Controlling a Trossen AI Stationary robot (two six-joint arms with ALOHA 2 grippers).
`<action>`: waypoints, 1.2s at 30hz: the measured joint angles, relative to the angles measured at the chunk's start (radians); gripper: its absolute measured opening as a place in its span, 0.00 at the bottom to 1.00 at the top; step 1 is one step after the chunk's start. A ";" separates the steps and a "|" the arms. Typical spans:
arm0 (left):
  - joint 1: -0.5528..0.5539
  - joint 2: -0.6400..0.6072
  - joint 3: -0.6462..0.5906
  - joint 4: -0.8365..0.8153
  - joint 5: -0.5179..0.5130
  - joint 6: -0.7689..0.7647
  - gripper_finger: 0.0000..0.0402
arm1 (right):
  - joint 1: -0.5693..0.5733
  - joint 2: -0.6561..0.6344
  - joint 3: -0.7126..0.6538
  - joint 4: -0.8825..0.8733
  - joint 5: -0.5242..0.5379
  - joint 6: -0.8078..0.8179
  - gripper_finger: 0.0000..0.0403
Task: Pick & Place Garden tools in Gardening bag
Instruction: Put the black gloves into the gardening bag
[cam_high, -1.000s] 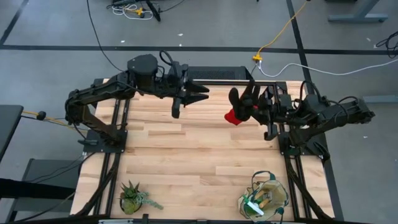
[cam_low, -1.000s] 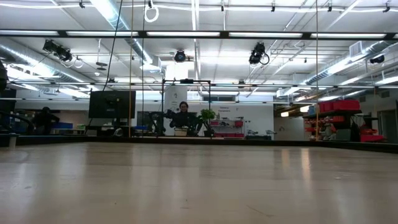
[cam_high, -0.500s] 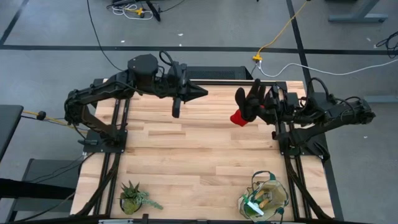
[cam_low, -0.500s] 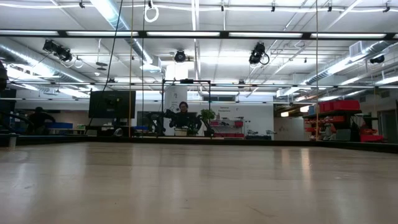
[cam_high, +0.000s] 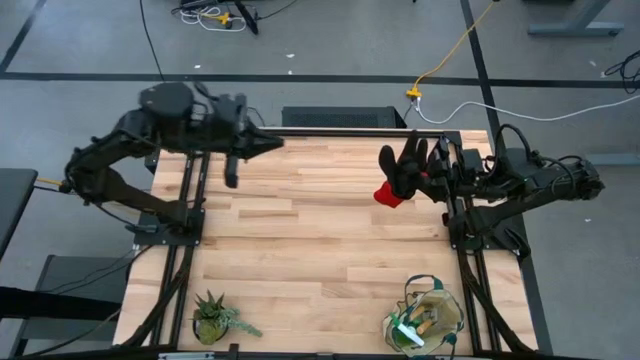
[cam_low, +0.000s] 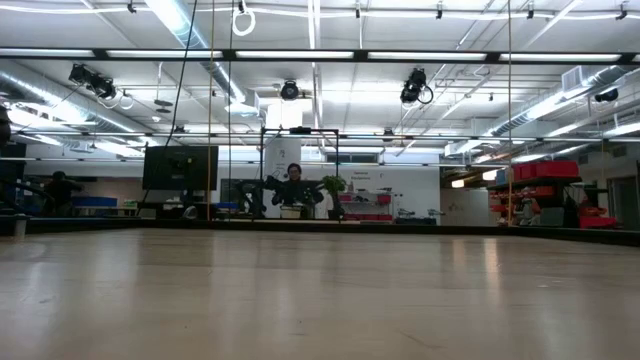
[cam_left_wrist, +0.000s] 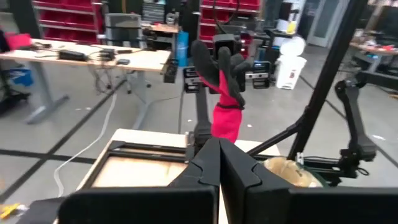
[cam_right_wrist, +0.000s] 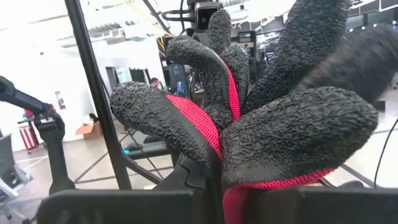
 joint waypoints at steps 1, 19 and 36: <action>0.000 -0.014 0.000 -0.016 -0.017 -0.004 0.01 | 0.000 -0.001 0.000 0.000 -0.001 -0.003 0.08; 0.000 -0.093 0.000 -0.120 -0.042 0.055 0.01 | 0.000 -0.044 0.000 -0.102 -0.122 0.017 0.07; 0.000 -0.092 -0.006 -0.124 -0.044 0.053 0.01 | 0.099 -0.078 0.000 -0.165 -0.225 0.019 0.03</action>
